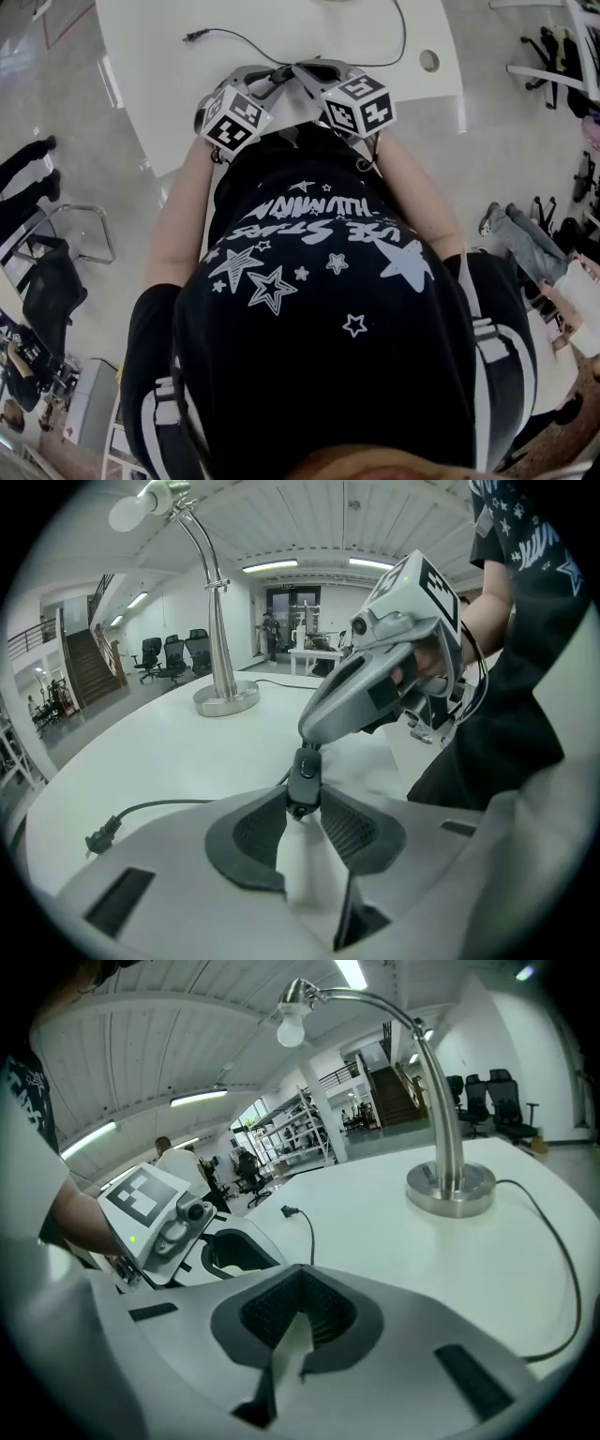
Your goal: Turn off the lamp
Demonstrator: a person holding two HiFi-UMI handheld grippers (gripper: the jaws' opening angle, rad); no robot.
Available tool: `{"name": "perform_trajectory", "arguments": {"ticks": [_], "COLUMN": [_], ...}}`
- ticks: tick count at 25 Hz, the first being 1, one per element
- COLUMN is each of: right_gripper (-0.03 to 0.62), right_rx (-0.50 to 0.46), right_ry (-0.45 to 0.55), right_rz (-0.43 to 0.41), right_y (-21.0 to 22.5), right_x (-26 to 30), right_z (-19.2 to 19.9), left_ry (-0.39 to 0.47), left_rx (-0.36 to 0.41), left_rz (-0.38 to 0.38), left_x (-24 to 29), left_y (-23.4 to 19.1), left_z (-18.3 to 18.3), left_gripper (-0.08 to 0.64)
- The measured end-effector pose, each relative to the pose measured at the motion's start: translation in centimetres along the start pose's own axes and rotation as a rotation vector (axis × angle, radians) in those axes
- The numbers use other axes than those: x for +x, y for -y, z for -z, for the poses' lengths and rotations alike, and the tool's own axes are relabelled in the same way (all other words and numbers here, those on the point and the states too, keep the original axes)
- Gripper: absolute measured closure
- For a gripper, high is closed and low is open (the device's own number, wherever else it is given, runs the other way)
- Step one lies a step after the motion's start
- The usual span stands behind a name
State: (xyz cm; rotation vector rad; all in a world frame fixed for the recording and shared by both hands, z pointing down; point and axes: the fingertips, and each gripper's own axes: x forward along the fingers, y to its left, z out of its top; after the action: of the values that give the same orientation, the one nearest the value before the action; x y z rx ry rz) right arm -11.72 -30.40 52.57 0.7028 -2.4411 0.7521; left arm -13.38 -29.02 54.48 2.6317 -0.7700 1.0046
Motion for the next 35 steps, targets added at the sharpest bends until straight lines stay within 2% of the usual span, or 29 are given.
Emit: {"name": "perform_trajectory", "arguments": {"ticks": [5,13,19,22,35], "right_gripper": [0.588,0.588,0.588,0.588,0.588], "right_rx": [-0.022,-0.027,0.023,-0.008,0.009], "right_ry": [-0.057,-0.085,-0.133,-0.15,-0.125], "right_rz": [-0.003,0.017,0.02,0.032,0.041], "right_y": [-0.4,-0.1,0.1,0.2,0.4], "right_x": [0.9,1.1,1.3,1.5,1.4], "right_z": [0.9,1.1,1.3,1.3,1.3], "left_ry": [0.012,0.01,0.0,-0.002,0.001], "left_rx": [-0.015,-0.013,-0.011,-0.007,-0.004], "left_rz": [0.016,0.041,0.043,0.04,0.046], "left_x": [0.0,0.2,0.2,0.1,0.3], "left_y": [-0.1,-0.2,-0.2,-0.3,-0.4], "left_z": [-0.2,-0.2,-0.2,-0.2,-0.2], "left_gripper": [0.433,0.433,0.433,0.433,0.431]}}
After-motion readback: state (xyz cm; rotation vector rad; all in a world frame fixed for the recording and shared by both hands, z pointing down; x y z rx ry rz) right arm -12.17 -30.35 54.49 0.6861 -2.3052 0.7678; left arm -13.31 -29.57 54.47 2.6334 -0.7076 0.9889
